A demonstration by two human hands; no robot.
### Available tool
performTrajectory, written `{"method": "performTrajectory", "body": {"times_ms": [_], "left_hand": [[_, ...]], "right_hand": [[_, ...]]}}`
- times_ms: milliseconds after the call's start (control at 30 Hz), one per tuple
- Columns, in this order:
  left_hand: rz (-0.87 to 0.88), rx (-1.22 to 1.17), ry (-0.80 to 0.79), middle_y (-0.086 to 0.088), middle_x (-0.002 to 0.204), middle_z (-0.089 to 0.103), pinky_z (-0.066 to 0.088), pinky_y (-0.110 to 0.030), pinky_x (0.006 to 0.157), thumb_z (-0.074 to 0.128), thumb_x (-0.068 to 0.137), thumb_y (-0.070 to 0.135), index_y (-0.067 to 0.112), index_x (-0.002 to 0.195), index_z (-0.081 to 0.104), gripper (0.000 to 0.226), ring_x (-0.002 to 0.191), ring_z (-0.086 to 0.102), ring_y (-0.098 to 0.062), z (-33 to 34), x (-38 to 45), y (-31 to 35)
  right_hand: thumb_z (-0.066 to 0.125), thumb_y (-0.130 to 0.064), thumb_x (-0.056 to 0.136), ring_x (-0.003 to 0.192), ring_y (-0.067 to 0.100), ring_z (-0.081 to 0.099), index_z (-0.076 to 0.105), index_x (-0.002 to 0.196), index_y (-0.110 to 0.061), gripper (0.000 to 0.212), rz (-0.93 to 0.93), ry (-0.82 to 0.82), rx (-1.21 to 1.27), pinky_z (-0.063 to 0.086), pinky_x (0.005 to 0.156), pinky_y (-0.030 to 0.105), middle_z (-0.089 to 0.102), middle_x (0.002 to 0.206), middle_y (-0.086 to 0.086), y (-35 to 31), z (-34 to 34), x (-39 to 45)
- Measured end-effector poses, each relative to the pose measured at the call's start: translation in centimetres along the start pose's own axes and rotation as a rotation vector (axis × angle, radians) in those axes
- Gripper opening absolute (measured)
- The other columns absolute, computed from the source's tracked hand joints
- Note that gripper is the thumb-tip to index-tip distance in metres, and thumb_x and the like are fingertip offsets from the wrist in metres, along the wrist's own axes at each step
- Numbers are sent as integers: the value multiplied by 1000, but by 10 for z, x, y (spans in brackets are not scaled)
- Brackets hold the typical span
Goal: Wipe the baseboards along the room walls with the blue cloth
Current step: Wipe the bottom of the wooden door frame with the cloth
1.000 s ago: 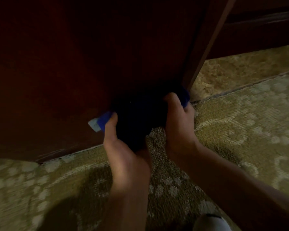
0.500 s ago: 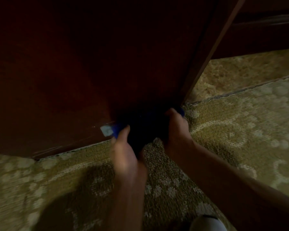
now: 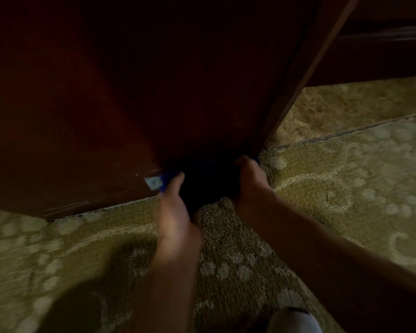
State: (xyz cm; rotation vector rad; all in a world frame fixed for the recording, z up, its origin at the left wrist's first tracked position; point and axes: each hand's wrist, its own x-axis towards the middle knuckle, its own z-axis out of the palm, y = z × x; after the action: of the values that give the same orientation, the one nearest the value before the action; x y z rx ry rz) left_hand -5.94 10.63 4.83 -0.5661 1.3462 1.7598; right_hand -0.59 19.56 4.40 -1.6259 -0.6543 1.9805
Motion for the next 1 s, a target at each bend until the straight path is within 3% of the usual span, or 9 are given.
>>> {"method": "performTrajectory", "body": {"times_ms": [100,200,333,433,500,633,767,867,1000], "left_hand": [[202,-6,-102,4,116,74,53,-30,81,60,95,34,27,126,63,32,104,72,-15,4,-24,17],[287,4,-152,7,114,75,56,-29,81,59,96,32,29,127,63,32,101,73,-13,6,-34,24],[92,85,-47,0,124,70,55,-31,84,61,95,30,23,133,58,38,100,70,-16,0,-5,6],[-28,40,33,-8,130,65,53,-30,74,57,98,24,12,133,58,36,99,68,-22,-6,11,-7],[-41,15,68,-7,123,68,52,-30,70,59,98,22,14,124,62,28,94,68,-21,-10,17,-9],[160,-10,64,-1,103,74,54,-29,71,61,95,27,21,107,68,15,87,71,-17,-9,4,13],[335,-7,37,-2,109,74,58,-34,85,60,98,22,25,101,68,9,97,73,-18,-7,-12,23],[179,28,78,-2,109,73,57,-36,88,60,97,24,24,102,66,8,99,71,-21,-19,11,15],[-60,-11,118,-6,105,69,54,-24,59,53,101,21,11,121,62,24,79,64,-17,-35,33,13]], "right_hand": [[51,-24,91,103,28,65,58,126,-10,38,-176,-86,125,51,73,39,67,117,11,-15,5,-17],[51,-27,91,101,26,62,53,132,-10,45,-250,-155,187,50,71,36,64,122,14,-15,4,-23],[55,-31,88,114,32,61,50,136,-14,51,-96,-84,88,53,87,45,61,128,14,7,-3,0],[52,-20,95,103,26,62,53,133,-10,39,11,-16,-17,53,70,35,64,124,15,17,-7,12],[52,-17,96,96,25,62,54,131,-8,36,11,-11,-23,48,65,31,65,118,14,18,-6,12],[52,-23,91,101,31,63,63,120,-8,34,-130,-164,69,48,79,39,64,108,10,5,7,-11],[50,-23,93,100,28,60,65,105,-12,23,-158,-271,99,48,81,43,63,106,11,1,10,-20],[52,-22,94,113,31,64,63,121,-12,30,-70,-260,28,53,85,42,67,123,14,16,8,-8],[55,-17,97,113,28,64,53,136,-17,39,70,-241,-70,57,85,38,65,127,10,42,10,7]]}}
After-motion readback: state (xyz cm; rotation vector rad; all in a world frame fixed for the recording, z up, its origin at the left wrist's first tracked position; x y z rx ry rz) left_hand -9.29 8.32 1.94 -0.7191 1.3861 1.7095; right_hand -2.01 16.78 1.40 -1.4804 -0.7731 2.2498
